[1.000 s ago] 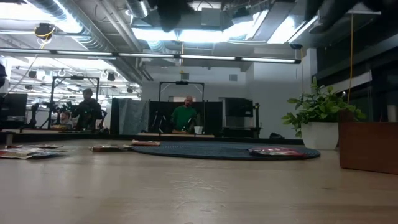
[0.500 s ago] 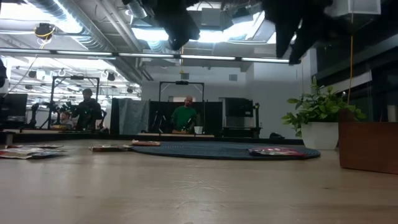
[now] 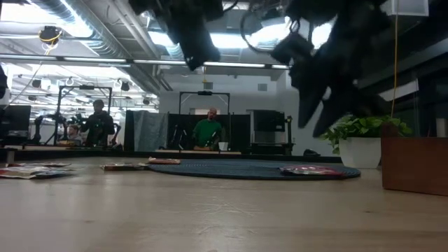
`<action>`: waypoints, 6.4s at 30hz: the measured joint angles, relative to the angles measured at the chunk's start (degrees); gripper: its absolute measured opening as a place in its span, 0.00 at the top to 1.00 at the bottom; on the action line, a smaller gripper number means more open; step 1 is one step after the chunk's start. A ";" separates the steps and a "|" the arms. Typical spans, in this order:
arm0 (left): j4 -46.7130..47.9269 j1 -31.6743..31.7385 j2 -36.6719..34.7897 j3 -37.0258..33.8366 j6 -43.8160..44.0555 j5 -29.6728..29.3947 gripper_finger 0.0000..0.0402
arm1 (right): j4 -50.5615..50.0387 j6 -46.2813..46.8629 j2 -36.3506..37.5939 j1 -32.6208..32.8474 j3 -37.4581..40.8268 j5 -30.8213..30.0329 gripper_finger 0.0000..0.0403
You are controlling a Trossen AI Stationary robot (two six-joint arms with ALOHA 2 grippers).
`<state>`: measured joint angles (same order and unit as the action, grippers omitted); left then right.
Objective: Pick & Place Tea
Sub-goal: Put the red tea bag into the right section of the wooden organizer
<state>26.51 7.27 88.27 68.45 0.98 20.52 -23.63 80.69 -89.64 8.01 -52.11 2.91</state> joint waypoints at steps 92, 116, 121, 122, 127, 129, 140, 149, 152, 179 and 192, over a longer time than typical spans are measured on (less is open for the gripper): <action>-13.69 -10.71 22.88 -4.95 27.71 -21.62 1.00 | 7.74 -41.79 -6.04 -14.54 -2.71 8.32 0.71; -15.70 -11.04 23.10 -5.23 28.93 -22.19 0.99 | 30.04 -26.86 -6.77 -14.56 10.17 12.35 0.71; -15.89 -11.04 23.10 -5.23 29.95 -22.24 0.99 | 31.74 -25.30 -8.85 -14.54 10.17 13.64 0.71; -15.93 -11.04 23.11 -5.23 30.04 -22.27 0.99 | 32.26 -25.13 -9.19 -14.54 10.17 13.93 0.71; -16.22 -11.04 23.12 -5.25 30.96 -22.43 0.99 | 35.11 -23.90 -10.24 -14.52 10.15 14.64 0.71; -16.34 -11.04 23.15 -5.25 31.24 -22.43 0.99 | 35.10 -23.89 -10.24 -14.49 10.15 14.76 0.71; -16.38 -11.04 22.68 -5.30 31.27 -22.58 0.99 | 35.26 -24.30 -10.24 -14.47 10.15 15.24 0.94; -9.45 -11.04 16.74 -5.49 31.30 -22.52 0.99 | 36.27 -26.68 -10.21 -14.49 10.15 15.22 0.99; -5.42 -11.38 12.61 -5.38 31.45 -22.85 0.99 | 36.36 -26.96 -10.06 -14.47 10.13 15.22 0.99; -11.89 -2.57 -41.64 -30.23 43.33 -28.41 0.99 | 34.12 -40.70 -9.99 -15.43 -14.36 12.13 1.00; -15.73 4.33 -46.61 -31.17 42.89 -17.53 0.83 | 33.93 -39.33 -9.95 -17.99 -21.69 11.57 1.00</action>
<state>10.79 11.59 41.66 37.28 43.87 3.00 10.30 41.36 -99.59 -9.98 -73.80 14.49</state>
